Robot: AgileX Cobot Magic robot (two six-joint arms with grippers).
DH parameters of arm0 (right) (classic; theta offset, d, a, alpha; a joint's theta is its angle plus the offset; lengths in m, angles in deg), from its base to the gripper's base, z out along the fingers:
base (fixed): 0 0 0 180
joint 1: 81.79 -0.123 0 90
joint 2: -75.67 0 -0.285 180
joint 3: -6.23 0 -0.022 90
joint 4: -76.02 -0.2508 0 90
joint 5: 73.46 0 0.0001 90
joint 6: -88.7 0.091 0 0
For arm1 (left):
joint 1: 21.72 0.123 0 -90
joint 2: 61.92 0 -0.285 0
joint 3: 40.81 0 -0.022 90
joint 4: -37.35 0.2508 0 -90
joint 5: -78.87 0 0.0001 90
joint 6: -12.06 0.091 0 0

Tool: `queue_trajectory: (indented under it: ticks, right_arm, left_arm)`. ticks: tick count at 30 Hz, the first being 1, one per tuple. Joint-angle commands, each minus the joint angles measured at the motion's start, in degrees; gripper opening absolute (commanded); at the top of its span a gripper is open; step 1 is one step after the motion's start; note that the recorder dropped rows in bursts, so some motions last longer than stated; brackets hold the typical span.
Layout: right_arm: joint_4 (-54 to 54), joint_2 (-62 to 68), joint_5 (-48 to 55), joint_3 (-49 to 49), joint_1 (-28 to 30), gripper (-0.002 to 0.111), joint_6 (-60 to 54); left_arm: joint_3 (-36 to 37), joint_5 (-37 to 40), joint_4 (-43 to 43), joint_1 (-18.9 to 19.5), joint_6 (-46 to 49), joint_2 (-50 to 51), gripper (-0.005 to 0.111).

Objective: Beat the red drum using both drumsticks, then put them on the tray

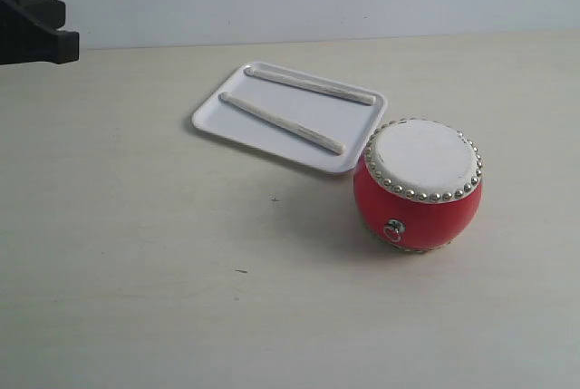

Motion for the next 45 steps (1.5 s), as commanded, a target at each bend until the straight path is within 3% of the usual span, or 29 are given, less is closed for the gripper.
queue_trajectory:
  ticks: [1, 6, 7, 14, 15, 17, 21, 23, 29, 31, 35, 38, 45]
  right_arm:
    - [0.01, -0.13, -0.06, -0.26, 0.34, 0.0, -0.03]
    - [0.01, -0.13, -0.06, -0.26, 0.34, 0.0, -0.03]
    - [0.01, -0.13, -0.06, -0.26, 0.34, 0.0, -0.03]
    - [0.01, -0.13, -0.06, -0.26, 0.34, 0.0, -0.03]
    - [0.01, -0.13, -0.06, -0.26, 0.34, 0.0, -0.03]
    - [0.01, -0.13, -0.06, -0.26, 0.34, 0.0, -0.03]
    - [0.01, -0.13, -0.06, -0.26, 0.34, 0.0, -0.03]
    - [0.01, -0.13, -0.06, -0.26, 0.34, 0.0, -0.03]
    - [0.01, -0.13, -0.06, -0.26, 0.34, 0.0, -0.03]
    - [0.01, -0.13, -0.06, -0.26, 0.34, 0.0, -0.03]
    - [0.01, -0.13, -0.06, -0.26, 0.34, 0.0, -0.03]
    - [0.01, -0.13, -0.06, -0.26, 0.34, 0.0, -0.03]
    - [0.01, -0.13, -0.06, -0.26, 0.34, 0.0, -0.03]
  left_arm:
    - [0.31, -0.65, 1.07, -0.28, -15.06, -0.35, 0.0]
    - [1.1, -3.87, 18.55, -0.28, -71.77, -0.35, 0.0]
    - [1.44, -2.11, 19.78, -0.28, -76.77, -0.35, 0.0]
    - [2.16, 4.61, 22.0, -0.28, -78.42, -0.24, 0.0]
    - [2.16, 4.61, 26.66, -0.28, -81.2, -0.24, 0.0]
    - [2.16, 5.01, 44.13, -0.44, -93.29, -0.46, 0.0]
    - [3.55, 4.59, 79.78, -1.09, -133.83, -2.2, 0.0]
    - [5.11, 4.44, 96.47, -1.09, -148.57, -4.59, 0.0]
    - [12.57, -2.25, 97.19, -0.81, -134.71, -21.05, 0.0]
    - [13.99, -2.22, 95.37, 1.26, -127.91, -28.05, 0.0]
    - [14.12, 6.06, 93.03, 12.41, -111.98, -41.15, 0.0]
    - [14.59, 13.56, 94.19, 23.22, -110.25, -51.34, 0.0]
    - [18.65, 13.56, 95.99, 34.17, -110.39, -62.37, 0.0]
